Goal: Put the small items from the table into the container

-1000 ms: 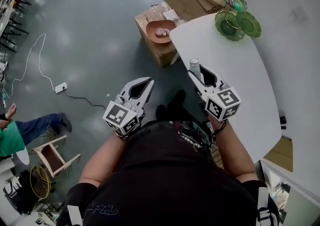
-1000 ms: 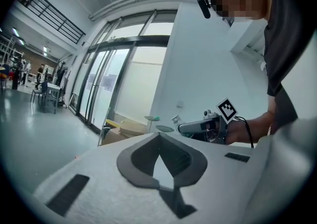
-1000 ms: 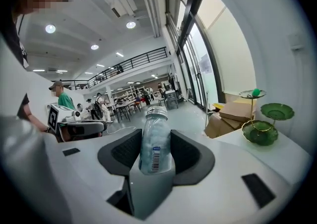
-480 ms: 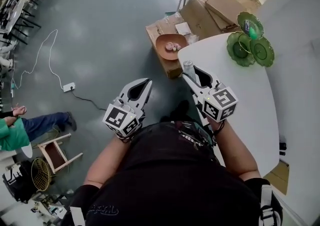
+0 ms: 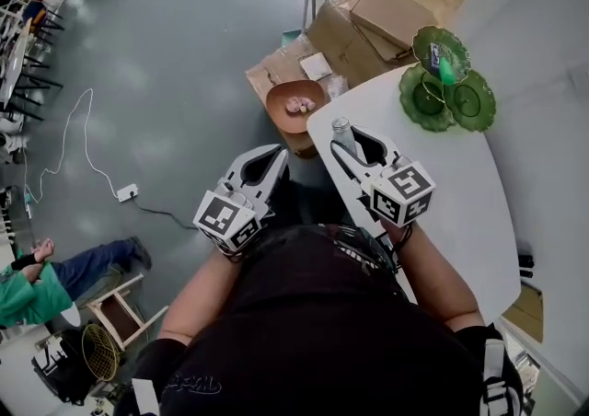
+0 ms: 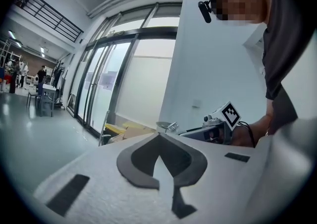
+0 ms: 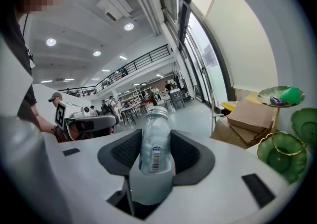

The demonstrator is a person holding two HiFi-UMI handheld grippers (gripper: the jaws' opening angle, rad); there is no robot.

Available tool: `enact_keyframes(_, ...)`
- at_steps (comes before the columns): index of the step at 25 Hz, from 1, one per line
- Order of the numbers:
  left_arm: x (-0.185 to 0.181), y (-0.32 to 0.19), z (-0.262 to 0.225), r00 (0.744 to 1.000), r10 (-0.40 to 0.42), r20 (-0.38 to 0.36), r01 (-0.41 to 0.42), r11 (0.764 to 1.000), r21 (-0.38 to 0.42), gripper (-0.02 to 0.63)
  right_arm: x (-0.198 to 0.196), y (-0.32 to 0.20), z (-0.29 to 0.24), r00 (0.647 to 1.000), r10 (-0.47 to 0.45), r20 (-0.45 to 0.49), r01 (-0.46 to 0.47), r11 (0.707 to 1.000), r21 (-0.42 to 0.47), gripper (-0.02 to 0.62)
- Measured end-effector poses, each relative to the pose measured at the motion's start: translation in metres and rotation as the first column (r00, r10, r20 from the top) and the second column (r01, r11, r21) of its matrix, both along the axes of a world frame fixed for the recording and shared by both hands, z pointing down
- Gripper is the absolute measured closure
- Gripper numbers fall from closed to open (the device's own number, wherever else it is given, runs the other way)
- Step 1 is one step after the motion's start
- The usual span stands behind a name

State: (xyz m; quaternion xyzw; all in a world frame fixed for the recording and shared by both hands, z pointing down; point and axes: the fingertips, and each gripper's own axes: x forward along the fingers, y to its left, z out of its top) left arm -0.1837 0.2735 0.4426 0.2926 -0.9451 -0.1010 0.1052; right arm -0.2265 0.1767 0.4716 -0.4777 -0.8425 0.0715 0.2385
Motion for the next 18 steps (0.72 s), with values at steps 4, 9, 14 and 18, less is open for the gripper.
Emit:
enact_keyframes(4,-0.051,0.005,0.007,0.997,0.073,-0.014,-0.073,0.997,0.021,0.6,-0.033,0.0,0.007,0.996,0.085,-0.025,-0.084,0.996,0.011,0.41)
enact_keyframes(9,-0.121,-0.008,0.002,0.959,0.282,-0.017,-0.282,0.959,0.027,0.6,-0.077,-0.011,0.001,0.962,0.272,-0.032,-0.272,0.962,0.026,0.41)
enact_keyframes(14,-0.172,-0.023,-0.009,0.89,0.457,0.015,-0.457,0.889,0.034,0.6,-0.109,-0.028,-0.012,0.888,0.459,-0.014,-0.459,0.888,0.022,0.41)
enact_keyframes(18,-0.191,-0.041,-0.008,0.81,0.586,0.025,-0.587,0.808,0.05,0.6,-0.109,-0.047,-0.015,0.8,0.6,0.0,-0.6,0.8,0.028,0.41)
